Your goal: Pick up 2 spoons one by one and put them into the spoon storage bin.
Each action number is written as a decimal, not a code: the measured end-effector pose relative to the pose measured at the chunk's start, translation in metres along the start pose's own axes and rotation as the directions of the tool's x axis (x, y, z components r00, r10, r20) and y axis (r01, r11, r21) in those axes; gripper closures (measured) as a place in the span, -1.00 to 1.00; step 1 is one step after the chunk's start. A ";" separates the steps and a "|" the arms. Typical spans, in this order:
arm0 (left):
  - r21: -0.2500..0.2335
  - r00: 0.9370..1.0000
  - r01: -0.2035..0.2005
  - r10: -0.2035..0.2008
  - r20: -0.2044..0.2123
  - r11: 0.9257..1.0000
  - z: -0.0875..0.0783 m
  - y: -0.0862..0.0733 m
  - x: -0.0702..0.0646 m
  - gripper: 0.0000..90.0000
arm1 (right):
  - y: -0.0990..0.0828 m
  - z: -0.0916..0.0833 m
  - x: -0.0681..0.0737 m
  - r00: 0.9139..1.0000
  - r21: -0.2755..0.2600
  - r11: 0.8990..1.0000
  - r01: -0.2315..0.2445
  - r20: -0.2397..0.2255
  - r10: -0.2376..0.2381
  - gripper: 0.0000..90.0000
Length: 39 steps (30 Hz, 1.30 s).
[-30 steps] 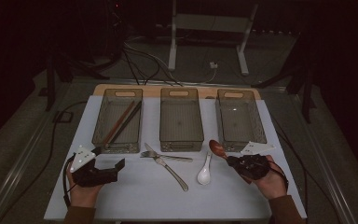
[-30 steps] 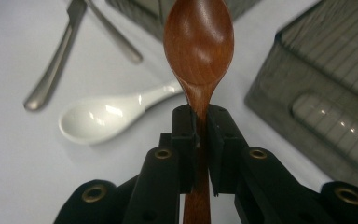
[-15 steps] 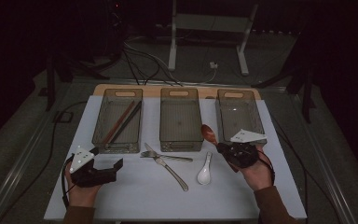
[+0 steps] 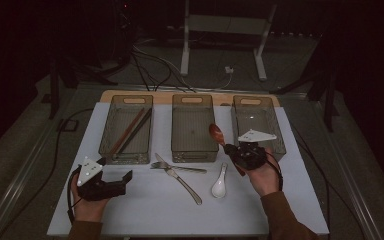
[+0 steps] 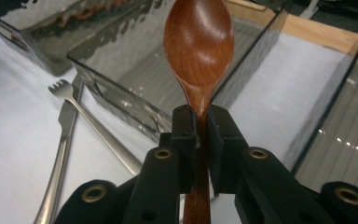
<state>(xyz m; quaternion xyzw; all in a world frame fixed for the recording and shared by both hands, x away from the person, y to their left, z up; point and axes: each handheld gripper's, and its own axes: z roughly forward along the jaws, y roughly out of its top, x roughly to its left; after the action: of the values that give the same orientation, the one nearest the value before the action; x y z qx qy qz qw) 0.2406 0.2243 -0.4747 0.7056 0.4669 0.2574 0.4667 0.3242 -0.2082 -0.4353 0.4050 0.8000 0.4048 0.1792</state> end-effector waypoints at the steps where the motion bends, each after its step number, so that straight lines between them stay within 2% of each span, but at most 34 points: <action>1: 0.001 1.000 -0.001 0.001 0.001 1.000 0.000 0.000 0.000 -0.99 | 0.002 0.001 0.001 1.000 -0.001 1.000 0.002 0.002 -0.002 0.84; 11: 0.004 1.000 -0.006 0.006 0.004 1.000 0.001 -0.001 -0.001 -0.99 | 0.019 0.015 0.007 1.000 -0.013 1.000 0.003 0.009 -0.003 0.84; 26: 0.004 1.000 -0.008 0.008 0.009 1.000 0.002 0.000 -0.002 -0.99 | 0.037 0.033 0.005 0.998 -0.022 0.998 -0.053 0.032 0.054 0.84; 33: 0.003 1.000 -0.009 0.009 0.013 1.000 0.002 -0.001 -0.002 -0.99 | 0.048 0.047 0.007 0.997 -0.027 0.997 -0.067 0.047 0.068 0.84; 39: 0.003 1.000 -0.007 0.007 0.013 1.000 0.001 -0.001 -0.002 -0.99 | 0.055 0.058 0.007 0.993 -0.031 0.994 -0.103 0.049 0.104 0.84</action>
<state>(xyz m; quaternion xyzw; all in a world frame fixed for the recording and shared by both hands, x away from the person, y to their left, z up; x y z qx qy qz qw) 0.2407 0.2223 -0.4758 0.7097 0.4619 0.2538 0.4675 0.3833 -0.1546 -0.4274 0.4536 0.7673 0.4144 0.1840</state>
